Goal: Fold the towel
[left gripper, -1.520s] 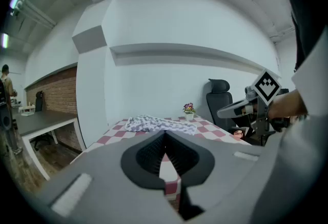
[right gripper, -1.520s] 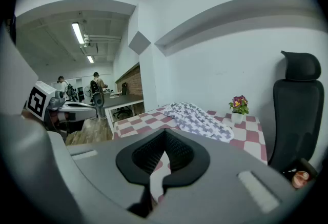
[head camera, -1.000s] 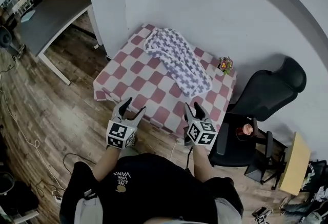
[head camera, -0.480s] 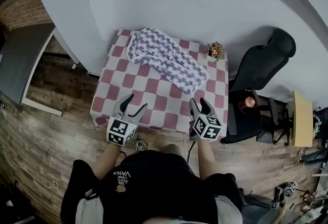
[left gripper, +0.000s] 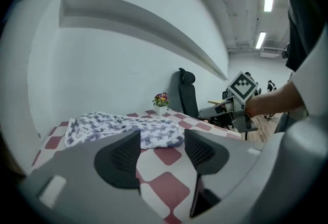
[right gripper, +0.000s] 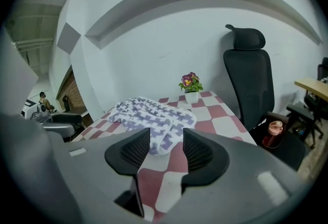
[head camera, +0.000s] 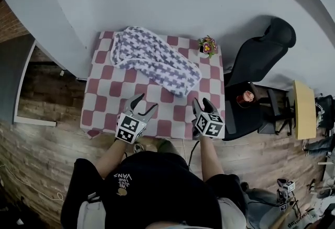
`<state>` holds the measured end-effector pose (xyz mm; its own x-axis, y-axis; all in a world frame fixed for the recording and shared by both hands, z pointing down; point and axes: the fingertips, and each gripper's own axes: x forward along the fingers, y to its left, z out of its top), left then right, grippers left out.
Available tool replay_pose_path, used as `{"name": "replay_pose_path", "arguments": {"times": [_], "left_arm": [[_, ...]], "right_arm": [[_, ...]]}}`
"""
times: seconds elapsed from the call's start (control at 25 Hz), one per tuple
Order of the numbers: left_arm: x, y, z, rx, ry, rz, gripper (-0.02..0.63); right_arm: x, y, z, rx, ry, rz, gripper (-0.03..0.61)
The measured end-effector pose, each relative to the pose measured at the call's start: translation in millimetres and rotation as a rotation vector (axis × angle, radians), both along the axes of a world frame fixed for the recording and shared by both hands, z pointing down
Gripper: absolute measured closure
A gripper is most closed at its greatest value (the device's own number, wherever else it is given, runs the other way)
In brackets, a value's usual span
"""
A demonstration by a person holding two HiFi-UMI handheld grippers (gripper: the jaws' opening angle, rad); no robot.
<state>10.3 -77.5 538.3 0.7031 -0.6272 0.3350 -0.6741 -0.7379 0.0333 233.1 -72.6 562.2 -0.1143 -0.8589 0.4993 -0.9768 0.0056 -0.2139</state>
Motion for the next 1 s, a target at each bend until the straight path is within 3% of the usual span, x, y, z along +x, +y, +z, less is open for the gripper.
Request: {"name": "replay_pose_path", "arguments": {"times": [0.48, 0.8, 1.0], "left_arm": [[127.1, -93.3, 52.0, -0.12, -0.113, 0.031, 0.368], [169.5, -128.0, 89.0, -0.22, -0.231, 0.07, 0.357], [174.0, -133.0, 124.3, -0.292, -0.339, 0.081, 0.359]], "right_arm": [[50.6, -99.8, 49.7, -0.098, 0.02, -0.127, 0.39], [62.8, -153.2, 79.1, -0.133, 0.034, -0.168, 0.39], [51.9, -164.3, 98.2, -0.193, 0.06, -0.242, 0.39]]}}
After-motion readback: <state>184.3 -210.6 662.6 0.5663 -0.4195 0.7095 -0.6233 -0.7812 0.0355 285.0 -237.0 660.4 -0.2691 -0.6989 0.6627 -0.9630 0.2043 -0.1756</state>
